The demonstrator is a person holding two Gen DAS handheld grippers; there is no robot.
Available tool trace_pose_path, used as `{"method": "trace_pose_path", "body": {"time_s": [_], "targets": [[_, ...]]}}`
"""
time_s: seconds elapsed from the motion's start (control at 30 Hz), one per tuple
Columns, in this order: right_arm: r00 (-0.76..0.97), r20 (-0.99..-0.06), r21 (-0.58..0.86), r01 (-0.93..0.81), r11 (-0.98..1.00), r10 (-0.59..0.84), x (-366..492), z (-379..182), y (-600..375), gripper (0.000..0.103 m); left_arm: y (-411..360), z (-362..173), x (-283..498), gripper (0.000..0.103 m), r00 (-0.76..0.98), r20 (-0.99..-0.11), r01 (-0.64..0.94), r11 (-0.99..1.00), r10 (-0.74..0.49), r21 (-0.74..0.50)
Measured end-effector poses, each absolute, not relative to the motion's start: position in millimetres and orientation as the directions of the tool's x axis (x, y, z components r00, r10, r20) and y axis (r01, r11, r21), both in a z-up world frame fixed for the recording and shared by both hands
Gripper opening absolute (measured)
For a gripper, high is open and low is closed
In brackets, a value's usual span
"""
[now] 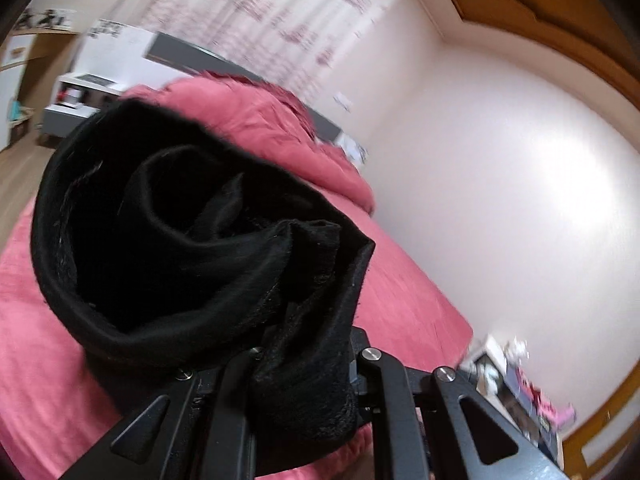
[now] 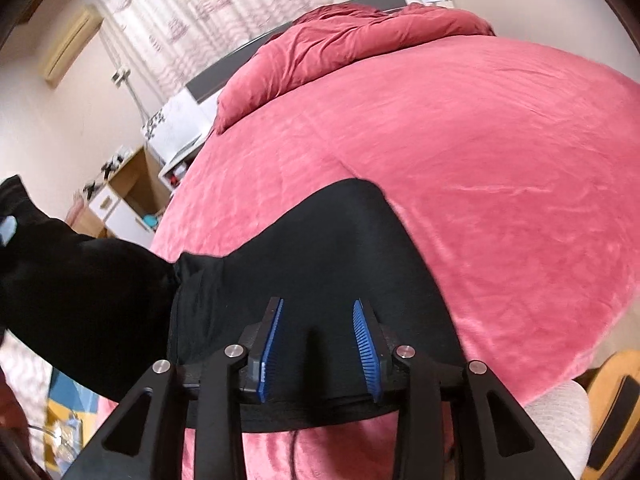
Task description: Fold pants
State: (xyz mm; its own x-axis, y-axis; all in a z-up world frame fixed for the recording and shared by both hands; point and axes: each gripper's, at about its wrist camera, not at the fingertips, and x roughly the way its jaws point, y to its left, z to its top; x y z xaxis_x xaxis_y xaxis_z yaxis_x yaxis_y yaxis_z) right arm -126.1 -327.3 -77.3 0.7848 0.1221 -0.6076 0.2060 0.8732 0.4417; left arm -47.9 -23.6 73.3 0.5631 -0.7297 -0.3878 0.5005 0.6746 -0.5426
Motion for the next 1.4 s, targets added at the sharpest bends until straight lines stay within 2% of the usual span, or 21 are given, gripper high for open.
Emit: {"method": "trace_pose_path", "body": {"time_s": [0.17,0.4,0.57,0.73,0.77,0.87,1.0,1.17,1.23,1.4], "targets": [[0.801,-0.59,0.485,0.247,0.839,0.105,-135.4,-77.5,-349.6,0.037,-88.5,55.9,-44.9,0.013,0.485,-0.466,0.549,0.672,-0.74,-0.497],[0.816,-0.575,0.521,0.313,0.794,0.055,-152.0,-76.5,-380.4,0.038,-169.0,11.7,-36.5,0.013,0.409,-0.607,0.587,0.706,-0.682,-0.397],[0.822,-0.569,0.541,0.347,0.766,0.03,-161.1,-76.1,-396.1,0.043,-202.6,-10.8,-34.8,0.013,0.391,-0.667,0.597,0.726,-0.634,-0.341],[0.82,-0.572,0.55,0.361,0.753,0.025,-162.4,-79.0,-401.5,0.043,-223.4,-24.1,-26.1,0.013,0.392,-0.709,0.603,0.746,-0.587,-0.284],[0.818,-0.574,0.548,0.362,0.754,0.024,-162.1,-79.0,-401.2,0.043,-226.6,-25.3,-25.5,0.014,0.397,-0.714,0.608,0.748,-0.576,-0.266],[0.816,-0.577,0.547,0.362,0.755,0.027,-161.2,-79.5,-399.5,0.043,-240.1,-29.3,-31.6,0.028,0.373,-0.736,0.638,0.732,-0.565,-0.239],[0.816,-0.577,0.544,0.358,0.759,0.03,-161.1,-78.3,-397.4,0.043,-250.1,-23.4,-51.6,0.039,0.26,-0.717,0.721,0.624,-0.647,-0.302],[0.828,-0.559,0.553,0.325,0.767,0.052,-161.8,-72.1,-393.5,0.048,-223.9,2.1,-76.1,0.039,0.253,-0.649,0.771,0.554,-0.718,-0.313],[0.83,-0.552,0.557,0.297,0.775,0.078,-161.3,-69.1,-387.9,0.05,-200.6,9.3,-73.8,0.039,0.291,-0.62,0.75,0.576,-0.729,-0.326],[0.836,-0.528,0.543,0.2,0.815,0.146,-162.4,-59.8,-367.2,0.051,-121.1,12.3,-51.0,0.039,0.453,-0.581,0.58,0.719,-0.676,-0.384]]}}
